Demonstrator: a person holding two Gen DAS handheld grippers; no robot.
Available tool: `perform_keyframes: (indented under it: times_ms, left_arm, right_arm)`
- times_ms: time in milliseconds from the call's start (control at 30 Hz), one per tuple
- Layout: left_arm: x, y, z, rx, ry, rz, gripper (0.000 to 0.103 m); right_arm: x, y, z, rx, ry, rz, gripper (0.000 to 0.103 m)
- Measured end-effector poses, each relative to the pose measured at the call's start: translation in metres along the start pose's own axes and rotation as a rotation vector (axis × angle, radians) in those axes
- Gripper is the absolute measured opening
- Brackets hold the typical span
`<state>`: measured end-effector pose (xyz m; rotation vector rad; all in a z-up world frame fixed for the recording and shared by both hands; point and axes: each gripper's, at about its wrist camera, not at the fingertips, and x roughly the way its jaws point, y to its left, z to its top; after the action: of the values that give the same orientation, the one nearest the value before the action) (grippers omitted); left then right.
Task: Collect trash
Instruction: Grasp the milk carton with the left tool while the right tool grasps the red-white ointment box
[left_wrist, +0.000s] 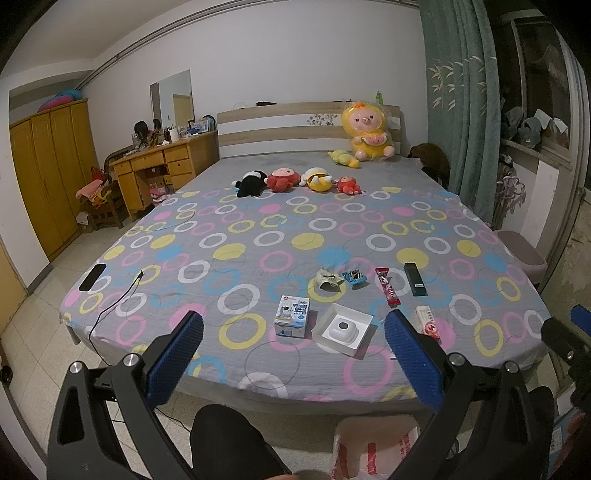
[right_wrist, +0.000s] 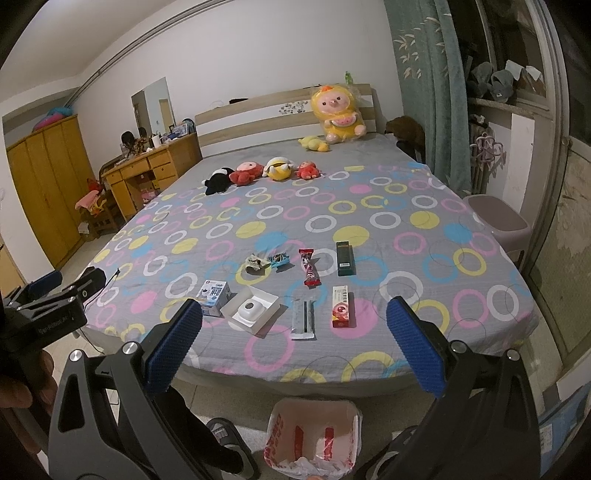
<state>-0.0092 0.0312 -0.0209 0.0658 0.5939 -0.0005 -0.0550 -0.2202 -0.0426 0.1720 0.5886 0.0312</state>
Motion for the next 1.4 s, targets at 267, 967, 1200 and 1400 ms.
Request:
perform_keyframes:
  times_ms: [267, 967, 1200, 1400]
  left_arm:
    - [0.027, 0.025, -0.01, -0.004, 0.005, -0.056, 0.096]
    - [0.17, 0.03, 0.02, -0.032, 0.201, -0.064, 0.096]
    - [0.245, 0.018, 0.018, 0.014, 0.323, -0.069, 0.096]
    - [0.313, 0.007, 0.011, 0.047, 0.414, -0.075, 0.096]
  right_arm:
    - [0.006, -0.009, -0.001, 0.009, -0.048, -0.017, 0.098]
    - [0.125, -0.035, 0.035, 0.042, 0.084, -0.107, 0.098]
    - [0.2, -0.047, 0.035, 0.004, 0.248, -0.098, 0.098]
    - [0.255, -0.065, 0.027, 0.016, 0.36, -0.128, 0.098]
